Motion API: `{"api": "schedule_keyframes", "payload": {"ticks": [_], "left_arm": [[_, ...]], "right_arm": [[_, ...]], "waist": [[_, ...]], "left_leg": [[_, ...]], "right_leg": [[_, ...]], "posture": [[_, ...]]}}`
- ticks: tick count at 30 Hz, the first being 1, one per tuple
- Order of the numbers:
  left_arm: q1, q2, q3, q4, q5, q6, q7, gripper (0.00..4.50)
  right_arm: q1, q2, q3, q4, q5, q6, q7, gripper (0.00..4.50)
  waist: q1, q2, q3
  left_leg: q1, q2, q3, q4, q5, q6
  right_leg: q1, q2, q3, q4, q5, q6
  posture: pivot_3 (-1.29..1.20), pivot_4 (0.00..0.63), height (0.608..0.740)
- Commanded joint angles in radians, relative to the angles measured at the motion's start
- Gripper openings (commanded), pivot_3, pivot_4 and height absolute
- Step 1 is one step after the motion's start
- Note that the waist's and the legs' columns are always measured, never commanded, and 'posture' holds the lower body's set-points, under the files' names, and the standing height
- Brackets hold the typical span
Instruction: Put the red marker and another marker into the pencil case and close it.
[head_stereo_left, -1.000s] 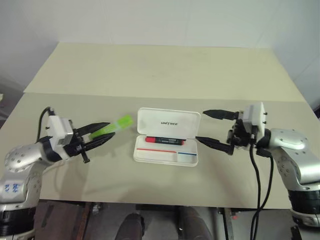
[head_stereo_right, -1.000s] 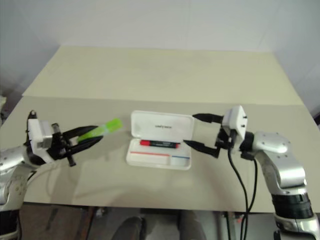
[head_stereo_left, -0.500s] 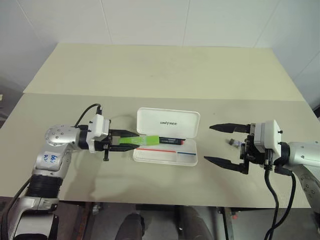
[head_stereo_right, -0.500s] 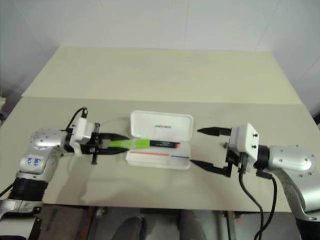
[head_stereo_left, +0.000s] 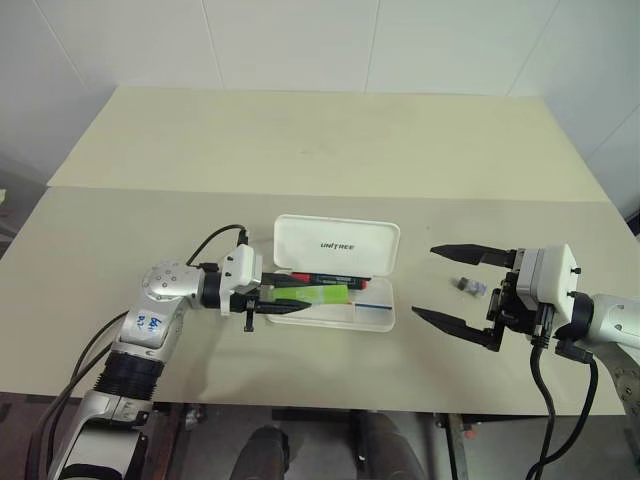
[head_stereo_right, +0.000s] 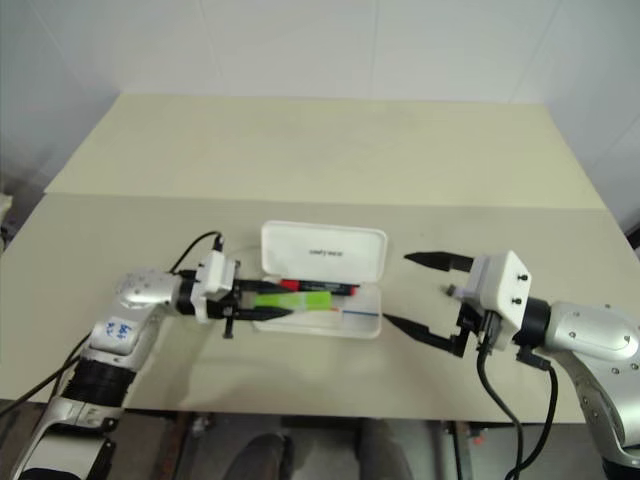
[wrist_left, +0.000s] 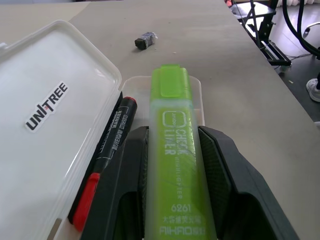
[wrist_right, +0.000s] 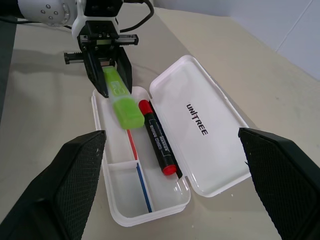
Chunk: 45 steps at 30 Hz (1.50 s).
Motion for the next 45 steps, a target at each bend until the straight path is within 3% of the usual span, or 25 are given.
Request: {"api": "schedule_keyframes", "payload": {"ticks": [1, 12, 35, 36, 43, 45], "left_arm": [[-0.002, -0.010, -0.010, 0.064, 0.015, -0.065, -0.038, 1.04], [-0.029, -0.036, -0.021, 0.181, 0.050, -0.161, -0.078, 1.04], [-0.106, -0.073, -0.042, 0.168, 0.066, -0.102, -0.072, 1.04], [-0.106, -0.073, -0.042, 0.167, 0.063, -0.093, -0.075, 1.78], [-0.112, -0.082, -0.041, 0.170, 0.068, -0.099, -0.058, 4.14], [-0.112, -0.085, -0.038, 0.157, 0.060, -0.095, -0.056, 4.48]], "right_arm": [[0.000, 0.001, -0.028, -0.040, 0.015, -0.007, -0.018, 4.50], [0.010, 0.002, -0.034, -0.056, 0.018, -0.006, -0.045, 4.50], [-0.001, 0.021, -0.011, -0.053, 0.000, -0.022, -0.082, 4.50], [-0.002, 0.021, -0.011, -0.054, 0.001, -0.021, -0.083, 4.50], [-0.010, 0.019, -0.005, -0.047, -0.001, -0.023, -0.085, 4.50], [-0.020, 0.022, 0.004, -0.038, -0.006, -0.026, -0.084, 4.50]], "waist": [[0.000, 0.000, 0.000], [0.001, 0.000, 0.000], [0.001, 0.000, 0.000], [0.001, 0.000, 0.000], [0.001, 0.000, 0.000], [0.002, 0.000, 0.000]], "left_leg": [[0.000, 0.000, 0.000, 0.000, 0.000, 0.000], [0.000, 0.000, 0.000, 0.000, 0.000, 0.000], [0.000, -0.001, 0.000, 0.001, 0.000, 0.001], [0.000, -0.001, 0.000, 0.001, 0.000, 0.001], [0.000, -0.001, 0.000, 0.001, 0.001, 0.001], [0.000, -0.001, 0.000, 0.001, 0.000, 0.001]], "right_leg": [[0.000, 0.000, 0.000, 0.000, 0.000, 0.000], [0.000, 0.000, 0.000, 0.001, 0.000, 0.000], [0.000, 0.000, 0.000, 0.002, 0.000, 0.000], [0.000, 0.000, 0.000, 0.002, 0.000, 0.000], [0.000, 0.000, 0.000, 0.002, 0.000, 0.000], [0.000, 0.000, 0.000, 0.002, 0.000, 0.000]], "posture": [[0.00, 0.150, 0.740], [0.00, 0.150, 0.740], [0.00, 0.150, 0.740], [0.00, 0.150, 0.740], [0.00, 0.150, 0.740], [0.00, 0.150, 0.740]]}}
